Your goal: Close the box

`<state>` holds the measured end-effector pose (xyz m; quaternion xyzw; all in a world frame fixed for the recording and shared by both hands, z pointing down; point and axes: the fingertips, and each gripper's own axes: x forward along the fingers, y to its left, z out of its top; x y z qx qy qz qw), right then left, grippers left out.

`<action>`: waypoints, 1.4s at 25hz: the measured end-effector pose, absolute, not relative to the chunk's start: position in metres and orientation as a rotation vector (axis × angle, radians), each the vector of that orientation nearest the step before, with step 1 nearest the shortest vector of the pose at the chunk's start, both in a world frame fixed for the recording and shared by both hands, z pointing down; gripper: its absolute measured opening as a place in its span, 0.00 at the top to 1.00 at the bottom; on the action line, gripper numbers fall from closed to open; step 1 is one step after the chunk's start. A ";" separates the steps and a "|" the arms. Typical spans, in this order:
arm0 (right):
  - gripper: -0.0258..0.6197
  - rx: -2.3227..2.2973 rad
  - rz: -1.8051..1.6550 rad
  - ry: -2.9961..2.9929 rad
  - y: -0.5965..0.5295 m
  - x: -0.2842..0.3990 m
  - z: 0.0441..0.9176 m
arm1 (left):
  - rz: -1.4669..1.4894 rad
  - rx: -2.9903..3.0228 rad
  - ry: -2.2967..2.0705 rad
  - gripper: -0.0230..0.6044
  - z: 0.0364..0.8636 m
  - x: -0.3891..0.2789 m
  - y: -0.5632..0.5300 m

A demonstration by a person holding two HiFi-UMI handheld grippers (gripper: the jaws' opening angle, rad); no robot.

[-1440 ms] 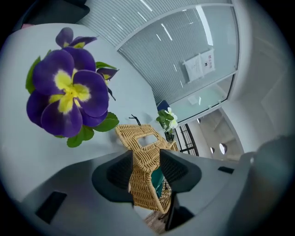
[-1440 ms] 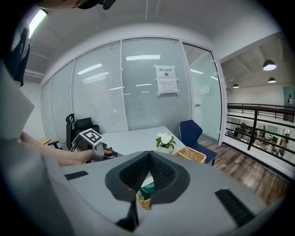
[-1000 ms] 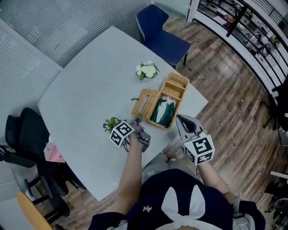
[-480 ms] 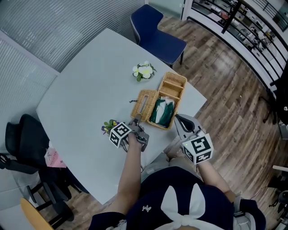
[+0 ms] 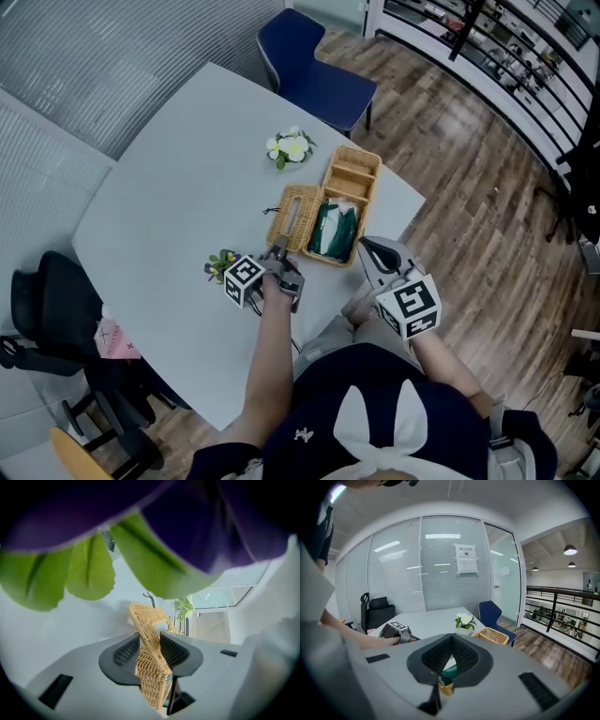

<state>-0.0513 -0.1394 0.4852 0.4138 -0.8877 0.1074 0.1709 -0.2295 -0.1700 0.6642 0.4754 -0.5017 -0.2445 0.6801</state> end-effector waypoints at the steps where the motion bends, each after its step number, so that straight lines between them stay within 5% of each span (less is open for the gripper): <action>1: 0.95 1.175 0.304 -2.521 -0.139 -0.052 0.485 | -0.547 1.073 -1.132 0.73 0.663 -0.230 -0.170; 35: 0.95 1.174 0.288 -2.526 -0.127 -0.049 0.484 | -0.513 1.291 -1.240 0.83 0.622 -0.237 -0.168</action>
